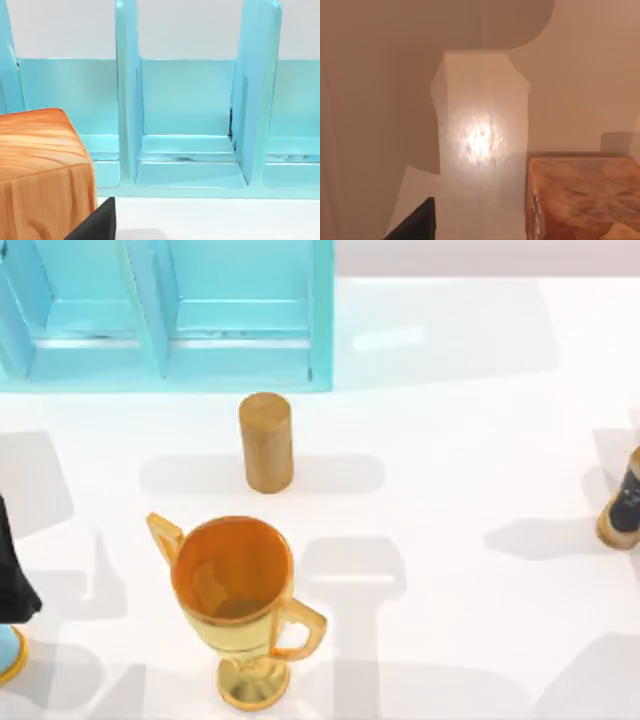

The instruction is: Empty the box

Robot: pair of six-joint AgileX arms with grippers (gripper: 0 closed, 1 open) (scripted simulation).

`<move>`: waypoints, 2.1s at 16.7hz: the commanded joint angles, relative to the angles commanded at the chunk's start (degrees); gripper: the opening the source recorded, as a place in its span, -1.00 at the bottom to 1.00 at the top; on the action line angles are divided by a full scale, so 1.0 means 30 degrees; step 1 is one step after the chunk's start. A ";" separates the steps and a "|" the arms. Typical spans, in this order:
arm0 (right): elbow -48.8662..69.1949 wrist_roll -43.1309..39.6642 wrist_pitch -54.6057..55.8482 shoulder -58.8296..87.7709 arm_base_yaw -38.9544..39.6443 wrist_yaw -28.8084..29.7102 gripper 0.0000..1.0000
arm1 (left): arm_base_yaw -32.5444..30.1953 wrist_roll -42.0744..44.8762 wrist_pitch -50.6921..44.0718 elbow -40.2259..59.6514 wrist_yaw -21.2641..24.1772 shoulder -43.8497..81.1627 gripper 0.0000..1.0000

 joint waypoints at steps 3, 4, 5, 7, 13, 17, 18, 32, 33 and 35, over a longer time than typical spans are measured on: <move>-0.0107 0.0007 0.0194 0.0136 0.0003 -0.0004 1.00 | 0.0000 0.0000 0.0000 0.0000 0.0000 0.0000 1.00; -0.0107 0.0007 0.0194 0.0136 0.0003 -0.0004 1.00 | 0.0000 0.0000 0.0000 0.0000 0.0000 0.0000 1.00; -0.0107 0.0007 0.0194 0.0136 0.0003 -0.0004 1.00 | 0.0000 0.0000 0.0000 0.0000 0.0000 0.0000 1.00; -0.0107 0.0007 0.0194 0.0136 0.0003 -0.0004 0.70 | 0.0000 0.0000 0.0000 0.0000 0.0000 0.0000 1.00; -0.0107 0.0007 0.0194 0.0136 0.0003 -0.0004 -0.21 | 0.0000 0.0000 0.0000 0.0000 0.0000 0.0000 1.00; -0.0107 0.0007 0.0194 0.0136 0.0003 -0.0004 -0.81 | 0.0000 0.0000 0.0000 0.0000 0.0000 0.0000 1.00; -0.0107 0.0007 0.0194 0.0136 0.0003 -0.0004 -0.96 | 0.0000 0.0000 0.0000 0.0000 0.0000 0.0000 1.00; 0.1366 -0.0151 -0.1717 -0.0685 -0.0664 -0.0591 -1.00 | 0.0000 0.0000 0.0000 0.0000 0.0000 0.0000 1.00; 0.1998 -0.0268 -0.2467 -0.1001 -0.0829 -0.0695 -1.00 | 0.0000 0.0000 0.0000 0.0000 0.0000 0.0000 1.00; 0.3458 -0.0465 -0.4049 -0.1692 -0.1017 -0.0713 -1.00 | 0.0000 0.0000 0.0000 0.0000 0.0000 0.0000 1.00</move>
